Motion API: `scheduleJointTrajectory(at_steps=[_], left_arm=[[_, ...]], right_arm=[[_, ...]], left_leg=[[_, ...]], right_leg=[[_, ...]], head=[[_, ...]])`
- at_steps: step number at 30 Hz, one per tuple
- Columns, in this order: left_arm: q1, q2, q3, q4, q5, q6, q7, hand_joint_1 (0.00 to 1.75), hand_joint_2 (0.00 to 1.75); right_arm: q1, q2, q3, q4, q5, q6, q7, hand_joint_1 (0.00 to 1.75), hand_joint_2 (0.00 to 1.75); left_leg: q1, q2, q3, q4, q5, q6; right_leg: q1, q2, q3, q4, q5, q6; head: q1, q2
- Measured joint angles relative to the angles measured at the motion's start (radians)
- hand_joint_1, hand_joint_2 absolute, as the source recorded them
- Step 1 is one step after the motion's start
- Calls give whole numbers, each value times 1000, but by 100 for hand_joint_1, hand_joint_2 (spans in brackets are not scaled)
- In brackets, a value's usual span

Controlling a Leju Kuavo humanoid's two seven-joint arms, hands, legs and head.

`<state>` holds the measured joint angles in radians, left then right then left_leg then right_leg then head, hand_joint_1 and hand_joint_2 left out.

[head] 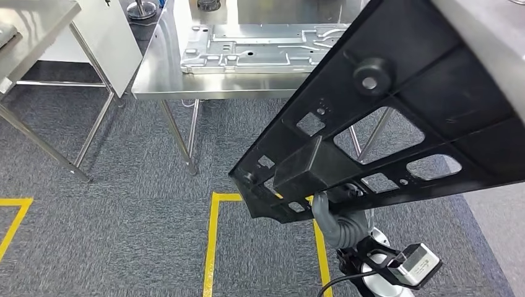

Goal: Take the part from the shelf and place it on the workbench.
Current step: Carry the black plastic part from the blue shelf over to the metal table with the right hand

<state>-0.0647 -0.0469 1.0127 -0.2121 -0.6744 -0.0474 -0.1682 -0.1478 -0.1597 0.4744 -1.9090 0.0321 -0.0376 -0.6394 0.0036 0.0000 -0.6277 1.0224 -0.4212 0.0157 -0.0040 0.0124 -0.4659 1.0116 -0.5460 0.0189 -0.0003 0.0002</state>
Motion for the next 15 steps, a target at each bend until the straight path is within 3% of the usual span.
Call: scheduleJointTrajectory(at_steps=[1, 3, 5, 7, 8, 9, 11, 12, 13, 15], left_arm=[[-1, 0, 0, 0, -2, 0, -1, 0, 175], [-3, 0, 1, 0, -5, 0, -2, 0, 175], [-4, 0, 1, 0, -6, 0, -2, 0, 175], [-5, 0, 2, 0, -6, 0, -2, 0, 175], [-4, 0, 2, 0, -6, 0, -2, 0, 175], [-4, 0, 2, 0, -7, 0, -2, 0, 175], [-3, -2, 2, 0, -7, 0, -2, 0, 175], [-5, -3, 2, 1, -8, -1, -2, 0, 175], [-5, -3, 3, 1, -8, -1, -2, 0, 175], [-8, -3, 3, 1, -8, -1, -2, 0, 175]], right_arm=[[0, -2, 0, -2, -2, -5, -6, 175, 175], [1, -6, -1, -4, -2, -13, -14, 175, 175], [6, -11, -2, -4, -2, -16, -17, 175, 175], [10, -16, -3, -4, -2, -17, -18, 175, 175], [12, -19, -4, -4, -2, -18, -18, 175, 175], [13, -21, -4, -4, -2, -18, -18, 175, 175], [17, -26, -6, -5, -2, -18, -19, 175, 175], [19, -28, -6, -5, -2, -19, -19, 175, 175], [21, -29, -7, -7, -3, -19, -20, 175, 175], [24, -31, -9, -11, -3, -19, -21, 175, 175]], left_leg=[[2, -1, 13, -7, -4, 6], [4, -2, 39, -17, -16, 15], [4, -3, 58, -20, -33, 18], [4, -6, 85, -20, -56, 18], [4, -6, 101, -20, -69, 16], [4, -7, 119, -20, -83, 14], [3, -8, 144, -22, -108, 7], [3, -8, 150, -26, -118, 2], [2, -8, 157, -28, -122, -5], [0, -7, 170, -31, -121, -18]], right_leg=[[-1, -1, -12, 32, 7, 6], [-3, -2, -81, 140, 0, 13], [-4, -3, -171, 245, -52, 16], [-6, -4, -226, 267, -95, 19], [-6, -5, -233, 238, -86, 20], [-7, -7, -230, 185, -48, 19], [-3, -11, -215, 68, 82, 9], [0, -13, -210, 30, 130, 2], [2, -12, -208, 10, 156, -6], [1, -8, -192, -2, 147, -18]], head=[[1, 0], [3, 0], [4, 0], [4, 0], [4, 0], [5, 0], [5, 0], [5, 0], [5, 0], [3, 0]])
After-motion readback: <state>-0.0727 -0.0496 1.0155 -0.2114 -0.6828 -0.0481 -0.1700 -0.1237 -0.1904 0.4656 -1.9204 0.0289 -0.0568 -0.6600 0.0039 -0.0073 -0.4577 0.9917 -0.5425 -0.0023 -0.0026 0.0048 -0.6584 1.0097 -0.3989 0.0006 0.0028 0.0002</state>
